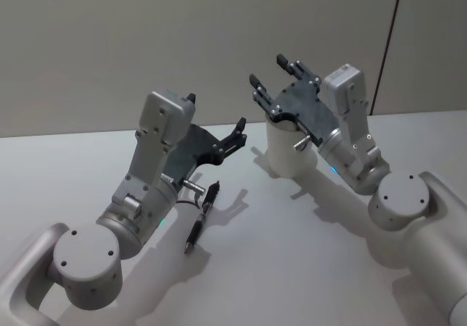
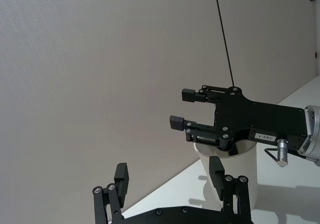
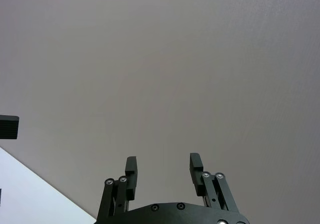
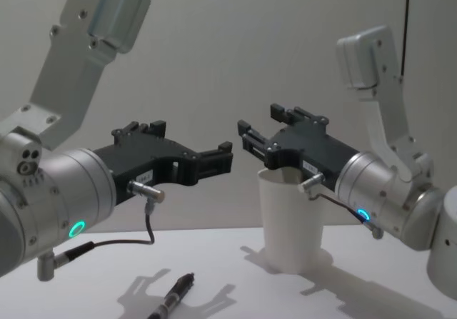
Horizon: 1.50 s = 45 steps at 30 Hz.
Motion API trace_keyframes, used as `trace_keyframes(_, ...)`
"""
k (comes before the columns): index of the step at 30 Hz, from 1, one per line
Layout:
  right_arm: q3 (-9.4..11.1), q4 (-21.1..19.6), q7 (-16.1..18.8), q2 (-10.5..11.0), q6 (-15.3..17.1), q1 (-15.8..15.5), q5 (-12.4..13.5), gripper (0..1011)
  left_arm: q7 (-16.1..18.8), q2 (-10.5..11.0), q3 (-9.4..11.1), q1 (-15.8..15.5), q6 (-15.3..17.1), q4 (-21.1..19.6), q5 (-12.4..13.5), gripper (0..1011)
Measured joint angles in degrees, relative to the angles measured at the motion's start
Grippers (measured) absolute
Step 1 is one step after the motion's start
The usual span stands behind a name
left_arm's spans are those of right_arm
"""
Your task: Place the pen into the pen holder.
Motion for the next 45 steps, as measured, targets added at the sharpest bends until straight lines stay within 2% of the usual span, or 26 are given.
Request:
trace_keyframes(4,-0.02,0.15,-0.03,-0.02,-0.05,0.04,-0.02,714,0.0,0.0,0.0,0.0,0.0,0.0,0.0,1001)
trace_keyframes(5,-0.03,0.19,-0.03,-0.02,-0.06,0.06,-0.02,773,0.0,0.0,0.0,0.0,0.0,0.0,0.0,1001)
trace_keyframes(8,-0.03,0.23,-0.04,-0.04,-0.07,0.07,-0.02,828,0.0,0.0,0.0,0.0,0.0,0.0,0.0,1001)
trace_keyframes(9,-0.03,0.23,-0.03,-0.03,-0.07,0.07,-0.02,879,0.0,0.0,0.0,0.0,0.0,0.0,0.0,1001)
trace_keyframes(15,0.04,-0.93,0.24,0.13,0.42,-0.35,0.52,1001,0.0,0.0,0.0,0.0,0.0,0.0,0.0,1001)
trace_keyframes(24,0.49,-7.32,0.95,1.31,3.3,-3.27,2.85,1002,0.0,0.0,0.0,0.0,0.0,0.0,0.0,1001)
trace_keyframes(35,1.42,-17.4,0.97,3.91,7.06,-8.62,4.73,1001,0.01,-0.01,0.0,0.0,0.0,0.0,0.0,1001)
trace_keyframes(45,2.4,-27.18,-1.69,6.71,11.28,-14.73,6.69,1001,0.01,0.0,0.0,0.0,0.0,0.0,0.0,1001)
